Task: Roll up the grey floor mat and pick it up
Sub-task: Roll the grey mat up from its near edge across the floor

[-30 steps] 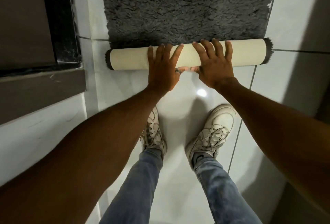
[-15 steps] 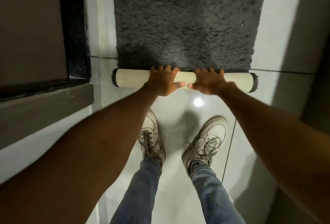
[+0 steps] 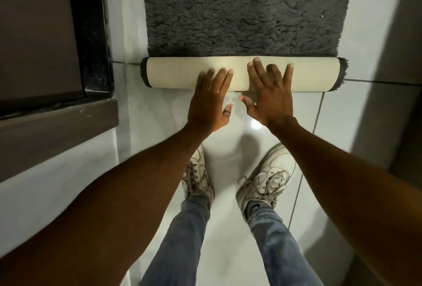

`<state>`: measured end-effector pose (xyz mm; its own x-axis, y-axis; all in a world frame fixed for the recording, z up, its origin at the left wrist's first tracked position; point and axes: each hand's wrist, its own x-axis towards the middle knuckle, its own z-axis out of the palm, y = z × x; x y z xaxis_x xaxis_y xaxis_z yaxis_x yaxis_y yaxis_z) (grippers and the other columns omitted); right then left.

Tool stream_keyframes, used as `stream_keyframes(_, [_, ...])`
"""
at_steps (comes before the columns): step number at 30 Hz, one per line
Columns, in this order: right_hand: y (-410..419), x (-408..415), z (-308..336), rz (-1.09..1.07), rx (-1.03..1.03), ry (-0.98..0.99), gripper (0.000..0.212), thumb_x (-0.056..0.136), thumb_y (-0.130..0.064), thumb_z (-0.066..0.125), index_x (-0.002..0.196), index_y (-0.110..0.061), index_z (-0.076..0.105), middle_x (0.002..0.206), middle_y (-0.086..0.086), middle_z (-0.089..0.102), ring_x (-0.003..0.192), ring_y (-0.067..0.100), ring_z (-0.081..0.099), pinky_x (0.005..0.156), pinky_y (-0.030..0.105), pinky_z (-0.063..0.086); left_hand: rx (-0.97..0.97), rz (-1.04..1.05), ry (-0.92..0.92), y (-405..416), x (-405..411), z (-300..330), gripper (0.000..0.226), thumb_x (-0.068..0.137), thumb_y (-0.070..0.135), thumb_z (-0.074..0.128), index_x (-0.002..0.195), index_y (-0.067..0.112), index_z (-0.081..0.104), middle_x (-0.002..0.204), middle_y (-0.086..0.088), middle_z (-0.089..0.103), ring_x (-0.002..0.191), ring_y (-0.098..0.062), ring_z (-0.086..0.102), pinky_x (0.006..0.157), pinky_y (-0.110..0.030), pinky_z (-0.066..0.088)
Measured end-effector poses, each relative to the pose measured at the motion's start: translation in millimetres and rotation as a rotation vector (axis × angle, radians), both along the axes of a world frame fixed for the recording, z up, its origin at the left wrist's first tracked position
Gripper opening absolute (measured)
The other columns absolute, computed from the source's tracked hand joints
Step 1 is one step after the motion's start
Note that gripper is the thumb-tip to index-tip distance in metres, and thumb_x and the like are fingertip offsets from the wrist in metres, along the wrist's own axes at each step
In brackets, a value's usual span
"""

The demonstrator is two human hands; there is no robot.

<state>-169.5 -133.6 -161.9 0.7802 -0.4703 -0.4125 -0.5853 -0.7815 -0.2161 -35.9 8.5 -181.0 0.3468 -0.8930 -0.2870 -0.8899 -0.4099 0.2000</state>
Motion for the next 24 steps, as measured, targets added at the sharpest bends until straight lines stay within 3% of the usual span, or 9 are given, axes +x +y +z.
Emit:
stream_keyframes(3, [-6, 3, -9, 0.066, -0.013, 0.088, 0.106, 0.091, -0.071, 0.055, 0.168, -0.017, 0.006, 0.176, 0.007, 0.004, 0.161, 0.039, -0.001, 0.125, 0.069, 0.0, 0.048, -0.026, -0.011, 7, 2, -10, 0.102, 0.079, 0.062, 0.064, 0.159, 0.019, 0.016, 0.166, -0.009, 0.016, 0.153, -0.034, 0.009, 0.125, -0.054, 0.014])
stream_keyframes(6, [-18, 14, -20, 0.076, -0.045, 0.12, 0.119, 0.082, -0.072, 0.065, 0.168, -0.018, 0.002, 0.176, 0.008, 0.0, 0.16, 0.041, -0.004, 0.123, 0.07, -0.002, -0.006, 0.001, -0.035, -8, 10, -16, 0.103, 0.078, 0.068, 0.061, 0.158, 0.019, 0.019, 0.166, -0.009, 0.018, 0.153, -0.035, 0.01, 0.125, -0.056, 0.009])
stream_keyframes(10, [-30, 22, -29, 0.072, -0.087, 0.123, 0.108, 0.088, -0.054, 0.071, 0.167, -0.018, 0.006, 0.175, 0.01, 0.009, 0.16, 0.041, 0.003, 0.124, 0.072, 0.003, 0.023, 0.021, -0.101, -24, 17, -20, 0.096, 0.08, 0.055, 0.07, 0.157, 0.021, 0.024, 0.162, -0.007, 0.028, 0.151, -0.034, 0.02, 0.123, -0.059, 0.015])
stream_keyframes(15, [-24, 24, -22, 0.009, -0.088, 0.029, 0.088, 0.094, -0.038, 0.07, 0.165, -0.019, 0.023, 0.17, 0.01, 0.031, 0.157, 0.042, 0.02, 0.123, 0.072, 0.004, -0.064, 0.053, -0.211, -33, 21, -15, 0.055, 0.094, 0.022, 0.063, 0.146, 0.022, 0.047, 0.146, -0.006, 0.053, 0.137, -0.031, 0.047, 0.116, -0.054, 0.035])
stream_keyframes(19, [-11, 13, 0, -0.028, 0.047, 0.11, 0.087, 0.089, -0.035, 0.076, 0.162, -0.021, 0.031, 0.166, 0.007, 0.038, 0.155, 0.039, 0.027, 0.123, 0.071, 0.007, -0.002, 0.045, -0.033, -26, 11, 13, 0.056, 0.091, 0.02, 0.068, 0.144, 0.017, 0.051, 0.143, -0.008, 0.056, 0.133, -0.031, 0.049, 0.117, -0.05, 0.034])
stream_keyframes(24, [-26, 13, 28, -0.002, 0.39, 0.463, 0.079, 0.087, -0.048, 0.075, 0.154, -0.027, 0.041, 0.155, 0.006, 0.052, 0.143, 0.035, 0.045, 0.121, 0.058, 0.028, 0.175, -0.115, 0.244, -19, 17, 43, 0.065, 0.088, 0.038, 0.069, 0.147, 0.018, 0.048, 0.145, -0.007, 0.053, 0.132, -0.029, 0.048, 0.112, -0.039, 0.034])
